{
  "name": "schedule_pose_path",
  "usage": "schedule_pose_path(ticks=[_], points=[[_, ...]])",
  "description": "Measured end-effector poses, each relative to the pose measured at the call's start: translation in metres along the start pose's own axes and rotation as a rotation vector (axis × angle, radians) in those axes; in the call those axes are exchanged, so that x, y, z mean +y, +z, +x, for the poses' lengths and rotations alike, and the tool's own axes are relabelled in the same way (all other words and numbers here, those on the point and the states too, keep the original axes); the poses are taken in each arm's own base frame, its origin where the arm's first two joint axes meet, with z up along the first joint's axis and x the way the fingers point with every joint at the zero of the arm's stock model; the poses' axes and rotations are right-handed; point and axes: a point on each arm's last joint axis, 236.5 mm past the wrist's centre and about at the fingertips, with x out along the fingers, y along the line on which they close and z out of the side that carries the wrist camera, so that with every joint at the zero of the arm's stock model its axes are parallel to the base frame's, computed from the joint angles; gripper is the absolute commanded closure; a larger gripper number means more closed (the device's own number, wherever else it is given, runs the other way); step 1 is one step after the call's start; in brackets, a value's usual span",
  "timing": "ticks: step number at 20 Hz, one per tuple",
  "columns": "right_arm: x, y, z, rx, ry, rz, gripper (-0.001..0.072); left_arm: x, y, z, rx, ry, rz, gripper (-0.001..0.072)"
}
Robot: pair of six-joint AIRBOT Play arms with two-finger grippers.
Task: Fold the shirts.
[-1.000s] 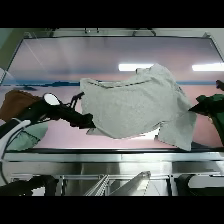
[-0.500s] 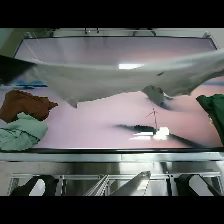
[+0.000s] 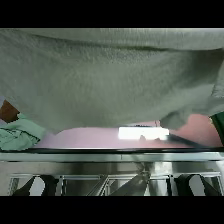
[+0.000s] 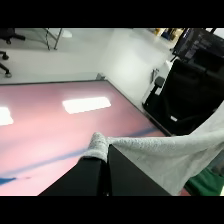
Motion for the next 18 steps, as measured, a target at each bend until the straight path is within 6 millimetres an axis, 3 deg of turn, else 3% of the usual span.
schedule_pose_path(ticks=[2,4,7,10,13,16,18], points=[[-0.007,-0.019,0.007,0.074,0.007,0.023,0.0697,0.025,-0.008,0.012,0.086,0.001,-0.036,0.0693],[-0.023,-0.058,0.020,0.181,0.002,0.082,0.0698,0.067,-0.027,0.034,0.199,-0.006,-0.114,0.0693],[-0.054,-0.162,0.042,0.408,-0.038,0.216,0.0698,0.134,-0.086,0.080,0.409,-0.019,-0.256,0.0693],[-0.092,-0.290,0.056,0.627,-0.143,0.340,0.0698,0.206,-0.175,0.127,0.637,-0.011,-0.413,0.0694],[-0.125,-0.400,0.062,0.776,-0.221,0.439,0.0699,0.265,-0.252,0.160,0.790,-0.007,-0.530,0.0695],[-0.147,-0.473,0.075,0.816,-0.233,0.518,0.0698,0.311,-0.298,0.184,0.849,0.005,-0.585,0.0695],[-0.161,-0.498,0.087,0.800,-0.236,0.570,0.0698,0.335,-0.311,0.198,0.851,0.020,-0.597,0.0695]])
